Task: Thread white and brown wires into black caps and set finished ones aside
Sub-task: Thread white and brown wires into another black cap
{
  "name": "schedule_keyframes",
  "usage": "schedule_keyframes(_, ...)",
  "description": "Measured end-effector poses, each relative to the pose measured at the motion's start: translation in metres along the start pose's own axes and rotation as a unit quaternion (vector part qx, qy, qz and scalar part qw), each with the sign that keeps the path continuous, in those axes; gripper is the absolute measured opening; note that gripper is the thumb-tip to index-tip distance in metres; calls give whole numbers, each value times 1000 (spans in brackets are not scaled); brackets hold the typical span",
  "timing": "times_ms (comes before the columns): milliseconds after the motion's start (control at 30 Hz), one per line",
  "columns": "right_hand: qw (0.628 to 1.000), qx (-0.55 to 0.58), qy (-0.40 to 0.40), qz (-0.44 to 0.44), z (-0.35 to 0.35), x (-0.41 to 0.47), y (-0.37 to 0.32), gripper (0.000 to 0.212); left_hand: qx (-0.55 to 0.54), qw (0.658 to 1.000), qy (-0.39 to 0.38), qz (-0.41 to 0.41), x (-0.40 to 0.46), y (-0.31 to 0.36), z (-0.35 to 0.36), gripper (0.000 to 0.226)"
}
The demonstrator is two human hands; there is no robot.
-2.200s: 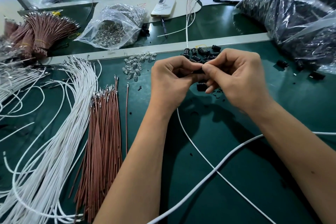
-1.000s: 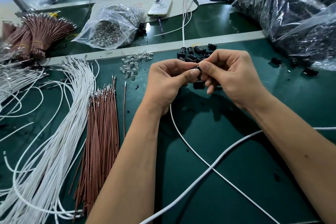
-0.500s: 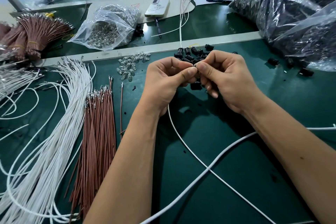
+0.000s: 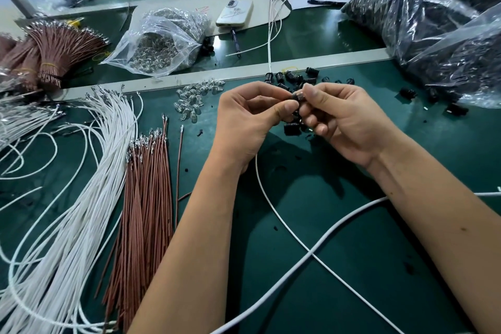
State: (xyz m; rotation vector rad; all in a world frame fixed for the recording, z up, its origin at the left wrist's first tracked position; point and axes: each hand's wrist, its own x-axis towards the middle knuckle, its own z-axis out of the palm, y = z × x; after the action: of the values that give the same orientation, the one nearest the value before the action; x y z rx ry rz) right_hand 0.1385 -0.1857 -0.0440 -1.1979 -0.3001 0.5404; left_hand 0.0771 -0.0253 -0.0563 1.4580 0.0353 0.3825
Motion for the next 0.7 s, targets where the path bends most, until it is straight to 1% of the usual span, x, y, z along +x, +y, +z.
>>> schedule_keyframes(133,1000,4,-3,28,-1,0,-1,13,-1,1000,-11,11,-1,0,-2,19)
schedule_keyframes(333,998,32,-6,49,1,-1,-2,16,-28,999,-12,16,-2,-1,-1,17)
schedule_keyframes(467,994,58,-10,88,-1,-1,-4,14,-41,999,-9,22,-4,-1,3,19)
schedule_keyframes(567,990,85,-13,116,-2,0,-5,12,-39,999,-10,26,-4,0,5,20)
schedule_keyframes(700,987,94,-20,132,-4,1,-5,15,-35,999,-14,27,-4,-1,4,21)
